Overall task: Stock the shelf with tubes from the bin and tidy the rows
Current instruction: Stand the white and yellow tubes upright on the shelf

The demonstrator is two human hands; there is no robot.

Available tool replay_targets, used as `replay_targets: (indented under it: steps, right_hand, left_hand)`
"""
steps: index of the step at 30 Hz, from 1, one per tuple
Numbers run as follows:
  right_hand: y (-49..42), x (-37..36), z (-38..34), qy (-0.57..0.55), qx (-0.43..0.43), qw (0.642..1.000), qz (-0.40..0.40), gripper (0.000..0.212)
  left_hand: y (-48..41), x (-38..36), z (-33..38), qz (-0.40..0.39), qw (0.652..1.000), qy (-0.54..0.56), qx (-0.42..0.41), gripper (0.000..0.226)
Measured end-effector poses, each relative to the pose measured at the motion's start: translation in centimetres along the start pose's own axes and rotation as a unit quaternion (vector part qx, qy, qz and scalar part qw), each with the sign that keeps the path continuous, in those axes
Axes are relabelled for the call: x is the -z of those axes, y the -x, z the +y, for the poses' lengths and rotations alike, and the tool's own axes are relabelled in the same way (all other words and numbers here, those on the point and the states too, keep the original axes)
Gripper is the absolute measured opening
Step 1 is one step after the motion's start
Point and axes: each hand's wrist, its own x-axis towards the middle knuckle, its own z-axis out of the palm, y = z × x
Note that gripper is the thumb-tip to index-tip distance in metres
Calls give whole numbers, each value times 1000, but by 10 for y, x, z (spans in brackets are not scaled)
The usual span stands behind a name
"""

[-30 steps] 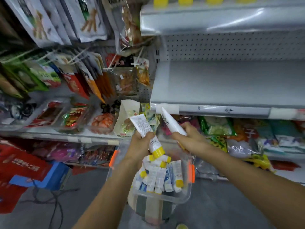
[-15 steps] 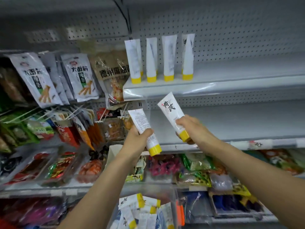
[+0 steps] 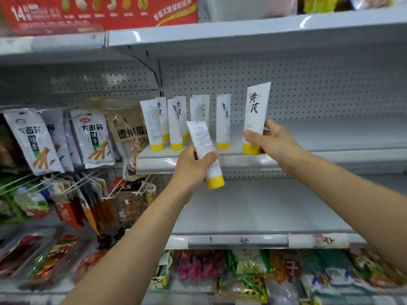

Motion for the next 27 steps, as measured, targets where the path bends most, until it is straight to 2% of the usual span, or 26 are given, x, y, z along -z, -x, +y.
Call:
replay_targets:
  steps: [3, 12, 19, 27]
  right_hand:
    - [-28, 17, 7, 34, 2, 999, 2, 45]
    - [-92, 23, 42, 117, -9, 992, -39, 53]
    - [-126, 21, 53, 170, 16, 985, -38, 50]
    - [-152, 17, 60, 225, 10, 974, -33, 49]
  left_hand:
    - [-14, -17, 1, 12, 1000, -13, -7, 29]
    - [-41, -43, 0, 58, 997, -44, -24, 31]
    - [-48, -49, -5, 78, 992, -86, -43, 32]
    - [-51, -49, -3, 92, 992, -76, -39, 31]
